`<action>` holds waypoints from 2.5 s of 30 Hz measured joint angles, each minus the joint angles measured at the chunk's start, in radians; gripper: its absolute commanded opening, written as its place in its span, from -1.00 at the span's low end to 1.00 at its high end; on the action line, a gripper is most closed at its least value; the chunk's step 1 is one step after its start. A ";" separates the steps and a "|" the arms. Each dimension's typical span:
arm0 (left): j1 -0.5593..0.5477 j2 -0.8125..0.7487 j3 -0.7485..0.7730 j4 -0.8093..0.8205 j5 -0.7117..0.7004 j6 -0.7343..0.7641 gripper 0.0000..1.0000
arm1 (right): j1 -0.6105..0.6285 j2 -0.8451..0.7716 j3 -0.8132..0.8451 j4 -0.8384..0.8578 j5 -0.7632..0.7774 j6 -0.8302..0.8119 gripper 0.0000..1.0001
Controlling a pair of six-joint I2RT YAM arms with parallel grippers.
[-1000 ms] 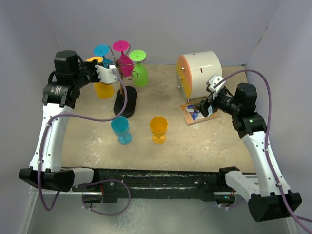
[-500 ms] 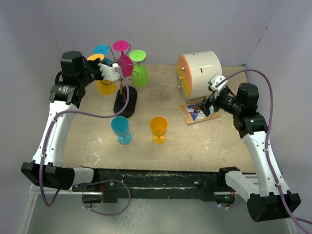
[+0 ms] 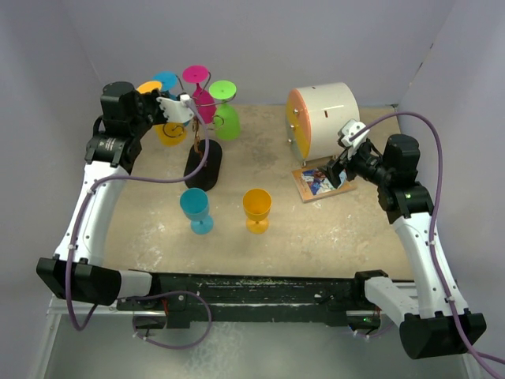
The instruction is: Place the wine glass upside down on the wine glass rack
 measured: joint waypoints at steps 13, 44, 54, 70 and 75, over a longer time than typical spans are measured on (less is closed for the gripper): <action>0.000 0.011 0.000 0.002 -0.072 -0.004 -0.86 | -0.003 0.000 0.000 0.003 -0.001 0.000 0.80; -0.003 -0.082 -0.034 -0.139 -0.011 -0.007 -0.79 | -0.020 0.000 0.000 0.003 -0.027 0.000 0.81; -0.035 -0.039 -0.034 -0.144 0.013 -0.032 -0.59 | -0.027 0.000 0.000 0.003 -0.027 0.000 0.80; -0.038 -0.081 -0.059 -0.193 0.014 -0.052 0.34 | -0.033 0.000 -0.011 0.004 -0.028 0.000 0.81; -0.038 -0.133 -0.073 -0.211 0.010 -0.068 0.52 | -0.035 0.000 -0.011 0.004 -0.030 0.000 0.82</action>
